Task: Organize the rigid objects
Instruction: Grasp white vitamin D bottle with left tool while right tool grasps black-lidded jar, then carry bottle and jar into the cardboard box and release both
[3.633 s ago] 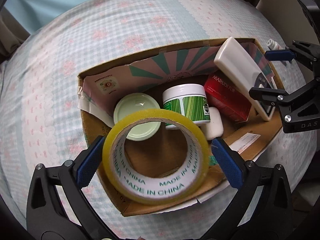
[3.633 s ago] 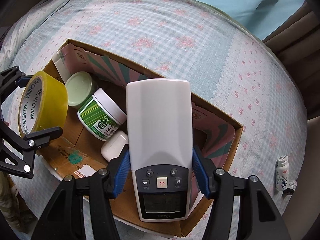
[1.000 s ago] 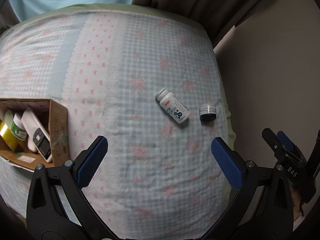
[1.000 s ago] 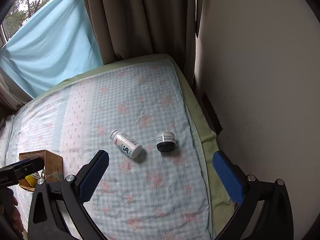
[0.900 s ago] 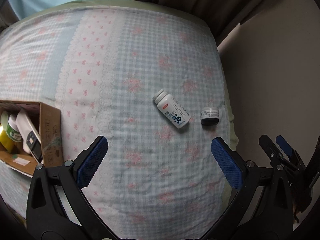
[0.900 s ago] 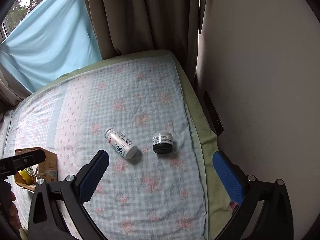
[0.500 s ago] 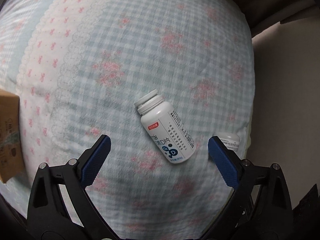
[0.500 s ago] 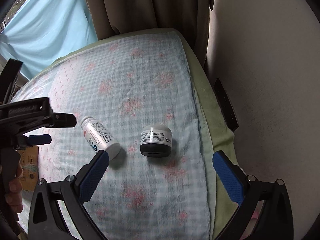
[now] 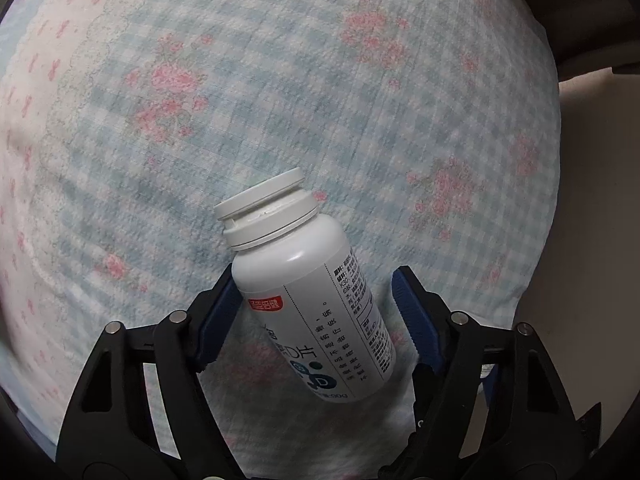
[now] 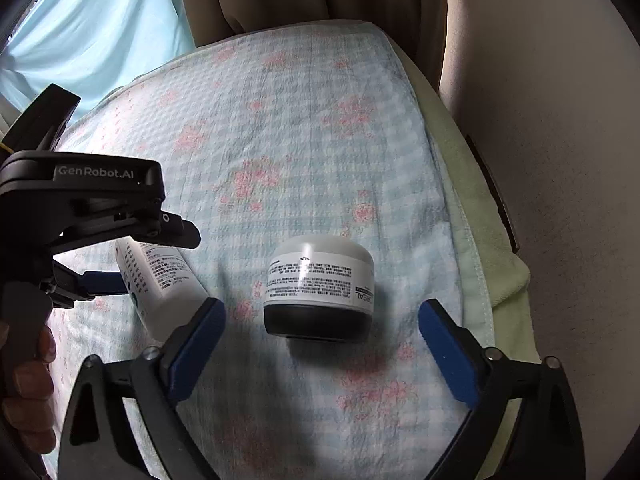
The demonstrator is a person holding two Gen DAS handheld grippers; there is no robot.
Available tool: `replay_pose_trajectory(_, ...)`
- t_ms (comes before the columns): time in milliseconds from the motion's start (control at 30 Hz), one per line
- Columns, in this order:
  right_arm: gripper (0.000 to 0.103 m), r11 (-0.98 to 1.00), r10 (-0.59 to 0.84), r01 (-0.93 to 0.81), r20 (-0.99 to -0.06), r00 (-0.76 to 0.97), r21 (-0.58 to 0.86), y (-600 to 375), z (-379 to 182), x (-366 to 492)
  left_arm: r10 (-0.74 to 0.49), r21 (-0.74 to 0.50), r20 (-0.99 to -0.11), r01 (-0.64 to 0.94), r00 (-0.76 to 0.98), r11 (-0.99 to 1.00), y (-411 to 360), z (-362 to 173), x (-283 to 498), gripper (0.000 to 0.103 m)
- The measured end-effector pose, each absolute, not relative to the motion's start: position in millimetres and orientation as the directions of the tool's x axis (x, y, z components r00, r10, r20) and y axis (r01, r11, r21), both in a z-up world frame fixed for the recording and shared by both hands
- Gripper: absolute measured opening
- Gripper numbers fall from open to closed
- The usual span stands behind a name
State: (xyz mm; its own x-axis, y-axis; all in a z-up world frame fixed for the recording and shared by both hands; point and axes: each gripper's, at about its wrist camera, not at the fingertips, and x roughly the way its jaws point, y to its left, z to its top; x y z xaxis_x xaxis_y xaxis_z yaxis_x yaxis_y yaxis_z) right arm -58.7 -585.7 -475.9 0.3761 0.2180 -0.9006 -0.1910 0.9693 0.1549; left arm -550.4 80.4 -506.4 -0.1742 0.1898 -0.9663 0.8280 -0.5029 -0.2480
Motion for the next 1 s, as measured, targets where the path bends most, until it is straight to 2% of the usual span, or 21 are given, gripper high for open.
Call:
replay_pose_trajectory(33, 0.085, 0.97, 0.213, -0.19, -0.904, 0.371, 0.151, -584.8, -478.1, -56.8, 0.182, -0.245, -0.967, 0.83, -0.176, -0.502, 80.8, -506.5, -550.4, 0.069)
replay_pose_trajectory(100, 0.084, 0.972, 0.208, -0.184, -0.905, 0.372, 0.148, -584.8, -480.9, -54.6, 0.171, -0.241, -0.969, 0.837, -0.179, -0.491, 80.0, -506.0, -547.9, 0.058)
replay_pose_trajectory(133, 0.08, 0.971, 0.211, -0.182, -0.905, 0.368, 0.153, -584.6, -481.2, -53.3, 0.174, -0.253, -0.966, 0.841, -0.191, -0.478, 79.1, -506.2, -545.6, 0.058)
replay_pose_trajectory(200, 0.07, 0.972, 0.21, -0.177, -0.912, 0.352, 0.156, -583.7, -483.5, -50.3, 0.182, -0.267, -0.962, 0.835, -0.202, -0.481, 79.5, -506.8, -543.4, 0.057)
replay_pose_trajectory(233, 0.058, 0.973, 0.205, -0.174, -0.919, 0.338, 0.153, -583.2, -486.0, -49.2, 0.181, -0.263, -0.963, 0.826, -0.198, -0.499, 81.1, -506.4, -544.4, 0.057)
replay_pose_trajectory(267, 0.052, 0.974, 0.202, -0.168, -0.923, 0.328, 0.153, -583.3, -487.4, -48.4, 0.18, -0.259, -0.965, 0.816, -0.192, -0.517, 82.9, -506.0, -545.3, 0.057)
replay_pose_trajectory(733, 0.052, 0.978, 0.208, -0.089, -0.922, 0.327, 0.189, -598.0, -467.7, -71.7, 0.175, -0.308, -0.951, 0.756, -0.253, -0.577, 89.4, -480.0, -524.4, 0.051)
replay_pose_trajectory(1000, 0.052, 0.976, 0.218, -0.1, -0.903, 0.37, 0.194, -596.0, -428.5, -94.5, 0.15, -0.351, -0.931, 0.698, -0.334, -0.624, 69.8, -429.7, -513.9, 0.051)
